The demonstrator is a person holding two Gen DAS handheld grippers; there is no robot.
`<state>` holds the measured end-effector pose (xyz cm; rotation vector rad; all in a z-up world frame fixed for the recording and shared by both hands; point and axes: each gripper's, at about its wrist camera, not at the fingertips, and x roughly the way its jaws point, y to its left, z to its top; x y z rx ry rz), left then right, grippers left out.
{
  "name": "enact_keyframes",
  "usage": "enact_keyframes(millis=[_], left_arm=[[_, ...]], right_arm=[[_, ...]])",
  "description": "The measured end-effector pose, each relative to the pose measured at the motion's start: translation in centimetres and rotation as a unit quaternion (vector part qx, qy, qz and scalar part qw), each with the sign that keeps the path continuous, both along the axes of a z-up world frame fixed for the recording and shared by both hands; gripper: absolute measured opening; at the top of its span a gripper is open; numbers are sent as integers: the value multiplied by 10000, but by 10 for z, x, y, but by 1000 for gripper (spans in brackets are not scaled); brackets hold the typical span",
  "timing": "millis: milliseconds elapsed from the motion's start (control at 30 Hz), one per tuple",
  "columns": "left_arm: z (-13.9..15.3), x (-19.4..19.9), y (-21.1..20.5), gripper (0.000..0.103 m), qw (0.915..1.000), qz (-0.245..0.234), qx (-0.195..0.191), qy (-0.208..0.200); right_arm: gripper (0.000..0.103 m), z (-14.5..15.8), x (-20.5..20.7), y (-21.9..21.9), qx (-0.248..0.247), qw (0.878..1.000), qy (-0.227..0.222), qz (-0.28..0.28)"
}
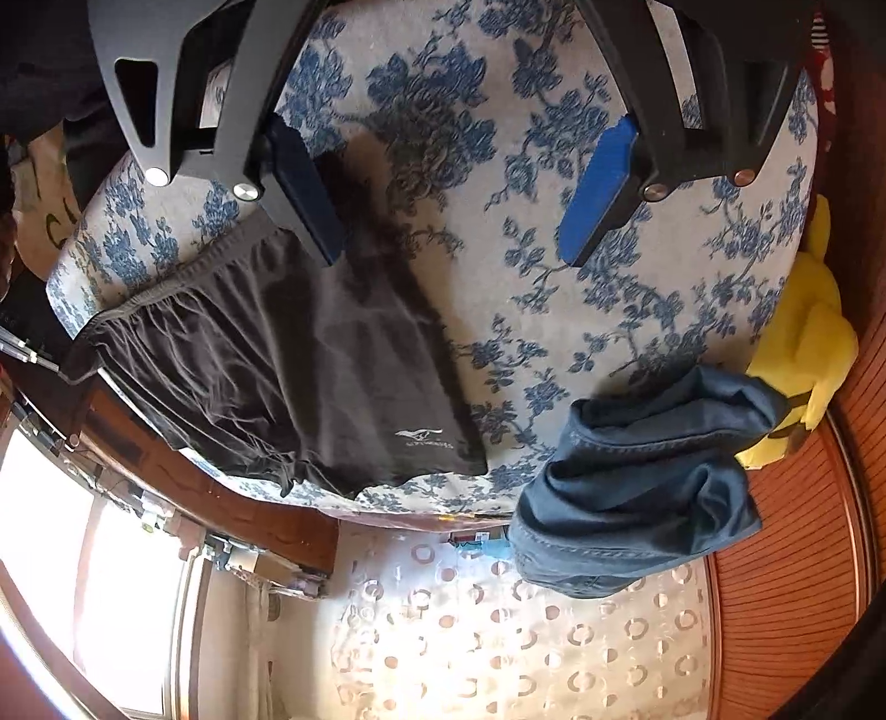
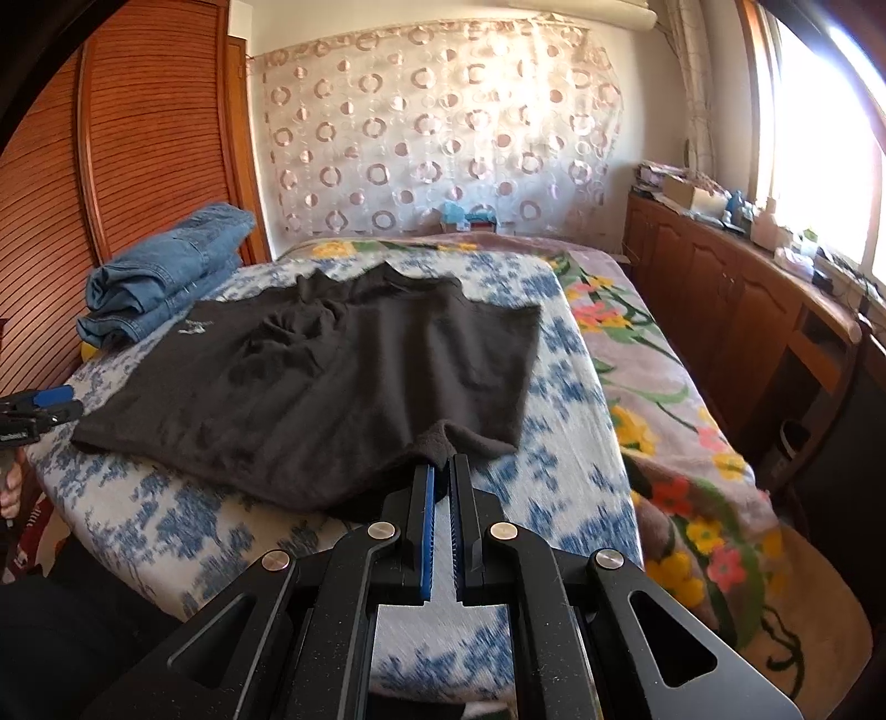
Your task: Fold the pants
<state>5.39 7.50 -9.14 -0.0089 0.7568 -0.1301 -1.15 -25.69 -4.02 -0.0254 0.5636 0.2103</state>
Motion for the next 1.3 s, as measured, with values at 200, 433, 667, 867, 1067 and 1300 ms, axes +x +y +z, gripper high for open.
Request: enact_keyframes(millis=[200, 433, 667, 867, 1067, 1300], left_arm=[[-5, 5, -7, 82, 9999, -72, -32, 119], [-10, 4, -1, 81, 9998, 1, -94, 174], [-8, -1, 5, 82, 9998, 81, -125, 102], [-6, -6, 11, 82, 9998, 163, -106, 56], [-4, -10, 21, 82, 9995, 298, -110, -3], [-4, -12, 37, 82, 9987, 494, -128, -19]], right_arm=[[5, 18, 10, 28, -66, 9988, -231, 427], [5, 22, 23, 68, -88, 9944, -309, 1003], [5, 20, 39, 106, -6, 9860, -245, 1650], [5, 18, 57, 140, 16, 9767, -171, 2139], [5, 17, 74, 163, 62, 9692, -106, 2459], [5, 17, 72, 179, 74, 9584, -56, 2854]])
